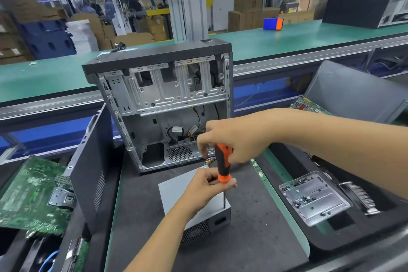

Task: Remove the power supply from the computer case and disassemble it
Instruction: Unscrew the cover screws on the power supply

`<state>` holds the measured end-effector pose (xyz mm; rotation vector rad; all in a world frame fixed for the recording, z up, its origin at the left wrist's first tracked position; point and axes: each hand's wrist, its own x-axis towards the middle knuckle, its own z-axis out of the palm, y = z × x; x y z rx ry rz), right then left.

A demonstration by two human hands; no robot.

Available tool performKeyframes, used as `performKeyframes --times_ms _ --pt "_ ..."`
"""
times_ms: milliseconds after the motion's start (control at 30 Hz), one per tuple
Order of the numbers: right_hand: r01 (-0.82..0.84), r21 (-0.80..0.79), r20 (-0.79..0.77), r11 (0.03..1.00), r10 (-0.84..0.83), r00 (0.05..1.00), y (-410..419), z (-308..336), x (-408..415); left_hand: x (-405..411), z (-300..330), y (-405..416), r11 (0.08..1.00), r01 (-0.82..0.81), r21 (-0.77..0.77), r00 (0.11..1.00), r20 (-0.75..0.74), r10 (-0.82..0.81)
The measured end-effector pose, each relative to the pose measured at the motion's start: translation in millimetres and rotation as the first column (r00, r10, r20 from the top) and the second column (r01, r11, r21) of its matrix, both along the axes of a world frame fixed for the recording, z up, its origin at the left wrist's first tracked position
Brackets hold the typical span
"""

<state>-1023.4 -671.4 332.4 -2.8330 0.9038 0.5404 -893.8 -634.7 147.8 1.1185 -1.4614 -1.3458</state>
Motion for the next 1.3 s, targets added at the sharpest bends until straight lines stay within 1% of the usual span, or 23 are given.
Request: performKeyframes --times_ms 33,67,100,200,233,267,300,367,400,433,500,567,600,633,700,767,800,867,900,1000,1033,1167,1300 --pt "0.022 0.050 0.022 0.998 -0.024 0.999 -1 2 -3 -1 0 0 1.000 0.003 -0.008 1.000 0.007 -0.003" --pt "0.045 0.034 0.042 0.998 -0.047 0.998 -1 2 -4 -2 1 0 1.000 0.005 -0.013 1.000 0.010 -0.005" --pt "0.075 -0.009 0.038 0.997 -0.075 0.996 1 2 -3 -2 3 0 1.000 0.003 -0.017 1.000 0.004 -0.003" --pt "0.145 -0.238 0.019 0.960 -0.145 0.989 5 -6 2 -1 7 -1 1.000 0.000 -0.010 1.000 0.005 0.000" --pt "0.135 -0.277 0.003 0.951 -0.139 0.990 7 -8 5 0 7 -1 1.000 0.006 -0.008 1.000 0.018 -0.006" --pt "0.102 -0.276 -0.016 0.956 -0.111 0.994 6 -8 6 0 7 -2 1.000 0.013 -0.005 1.000 0.027 -0.013" --pt "0.071 -0.224 -0.043 0.972 -0.083 0.996 6 -6 6 0 7 -2 1.000 0.016 -0.002 0.999 0.029 -0.016" --pt "0.023 -0.020 -0.121 1.000 -0.025 0.992 3 3 4 -2 6 -2 1.000 0.017 -0.007 0.999 0.043 -0.017" --pt "0.012 0.064 -0.131 0.998 -0.003 0.991 2 7 2 -3 5 -2 1.000 0.018 -0.013 0.999 0.049 -0.017" --pt "0.027 0.092 -0.126 0.995 -0.016 0.992 2 9 1 -3 4 -1 1.000 0.017 -0.020 0.999 0.050 -0.016" --pt "0.075 0.048 -0.093 0.996 -0.070 0.993 6 6 2 -3 5 -1 0.999 0.019 -0.040 0.998 0.056 -0.016" --pt "0.143 -0.069 -0.053 0.987 -0.147 0.988 9 -5 4 -2 6 -1 0.999 0.017 -0.044 0.997 0.078 -0.014" --pt "0.151 -0.139 -0.030 0.979 -0.156 0.987 11 -9 5 -2 6 0 0.999 0.011 -0.032 0.997 0.078 -0.008" --pt "0.136 -0.196 -0.014 0.971 -0.142 0.990 11 -15 6 -1 6 0 1.000 0.002 -0.017 0.998 0.070 -0.001" --pt "0.086 -0.238 -0.002 0.968 -0.089 0.996 9 -22 7 1 6 -2 1.000 -0.010 -0.009 0.997 0.073 0.011" --pt "0.084 -0.236 0.037 0.968 -0.077 0.996 8 -23 6 1 8 -3 1.000 0.006 -0.013 0.993 0.114 -0.005" --pt "0.103 -0.199 0.077 0.975 -0.089 0.993 8 -24 5 1 8 -3 1.000 0.023 -0.004 0.992 0.126 -0.022" --pt "0.150 -0.063 0.158 0.987 -0.139 0.978 9 -23 6 0 10 -5 0.999 0.047 0.005 0.987 0.153 -0.047" --pt "0.155 -0.038 0.180 0.987 -0.146 0.973 9 -23 7 -2 11 -6 0.998 0.055 0.009 0.983 0.177 -0.056" --pt "0.135 -0.184 0.278 0.974 -0.081 0.957 8 -29 12 -3 14 -9 0.997 0.073 -0.005 0.963 0.261 -0.069" --pt "0.138 -0.211 0.311 0.968 -0.067 0.948 7 -30 12 -1 14 -9 0.996 0.086 -0.005 0.956 0.284 -0.081" --pt "0.171 -0.192 0.348 0.966 -0.096 0.933 5 -28 7 17 4 -9 0.981 0.179 0.070 0.912 0.362 -0.192" --pt "0.210 -0.185 0.424 0.960 -0.115 0.898 0 -15 1 34 -10 -6 0.974 0.207 0.093 0.844 0.486 -0.226"
